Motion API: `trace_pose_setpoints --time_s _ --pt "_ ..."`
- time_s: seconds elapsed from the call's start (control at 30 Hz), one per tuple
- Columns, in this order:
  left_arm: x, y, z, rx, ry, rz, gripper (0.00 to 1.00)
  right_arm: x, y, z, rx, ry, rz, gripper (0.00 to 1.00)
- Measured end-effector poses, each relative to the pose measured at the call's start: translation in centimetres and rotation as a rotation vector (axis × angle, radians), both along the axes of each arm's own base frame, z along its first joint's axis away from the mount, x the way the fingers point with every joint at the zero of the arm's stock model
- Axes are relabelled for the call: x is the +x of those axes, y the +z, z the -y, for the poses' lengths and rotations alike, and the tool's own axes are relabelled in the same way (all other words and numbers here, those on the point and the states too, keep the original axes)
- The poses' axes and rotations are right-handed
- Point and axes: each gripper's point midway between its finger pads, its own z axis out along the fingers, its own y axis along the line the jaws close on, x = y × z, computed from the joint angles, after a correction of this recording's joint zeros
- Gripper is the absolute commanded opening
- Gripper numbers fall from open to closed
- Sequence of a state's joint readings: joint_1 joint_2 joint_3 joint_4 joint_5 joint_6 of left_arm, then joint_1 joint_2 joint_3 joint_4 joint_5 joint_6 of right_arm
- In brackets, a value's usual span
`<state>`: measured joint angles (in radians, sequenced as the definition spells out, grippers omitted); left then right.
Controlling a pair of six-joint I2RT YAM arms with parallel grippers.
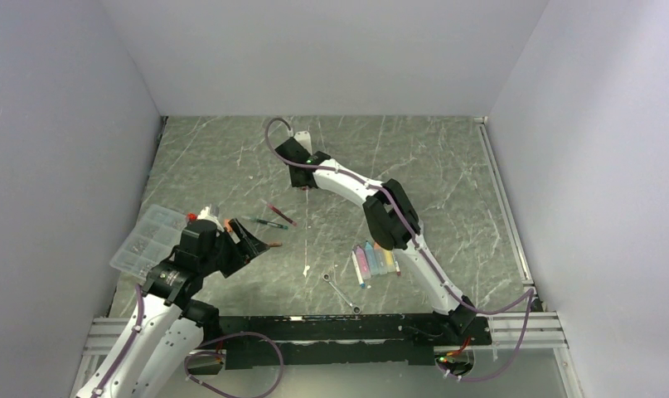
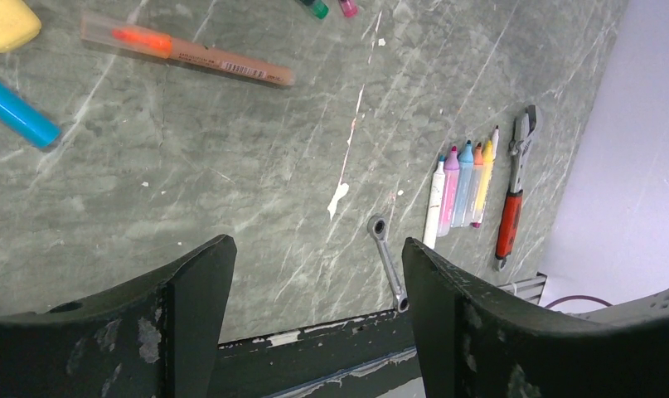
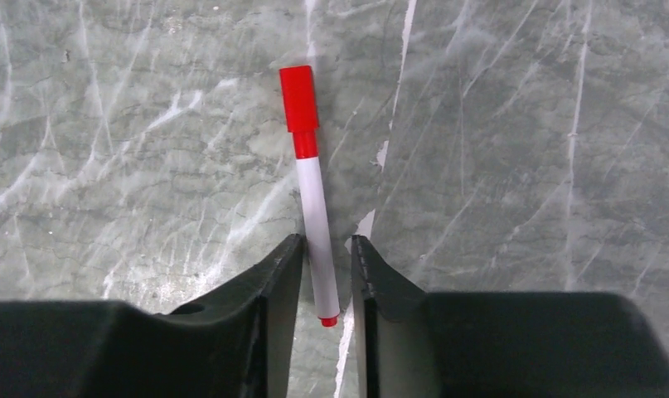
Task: Open the pen caps
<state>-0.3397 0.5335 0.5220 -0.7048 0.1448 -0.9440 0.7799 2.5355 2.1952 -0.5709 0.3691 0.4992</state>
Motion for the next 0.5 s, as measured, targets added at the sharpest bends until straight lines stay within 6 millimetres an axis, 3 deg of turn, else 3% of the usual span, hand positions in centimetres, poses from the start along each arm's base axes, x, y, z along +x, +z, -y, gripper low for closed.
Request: trace_pose_setpoints --time_s 0.17,0.37,0.5 --pt "0.0 0.0 0.0 -0.001 0.0 0.001 0.76 -0.1 -0.2 0.4 -0.013 0.006 0.001 0.0" --pt "0.0 0.0 0.0 -0.001 0.0 0.002 0.76 -2.1 -0.1 2.1 -0.005 0.005 -0.01 0.0" --pt "0.2 0.3 0.1 -0.005 0.0 0.013 0.78 -6.6 0.2 5.6 0.003 0.03 -0.043 0.0"
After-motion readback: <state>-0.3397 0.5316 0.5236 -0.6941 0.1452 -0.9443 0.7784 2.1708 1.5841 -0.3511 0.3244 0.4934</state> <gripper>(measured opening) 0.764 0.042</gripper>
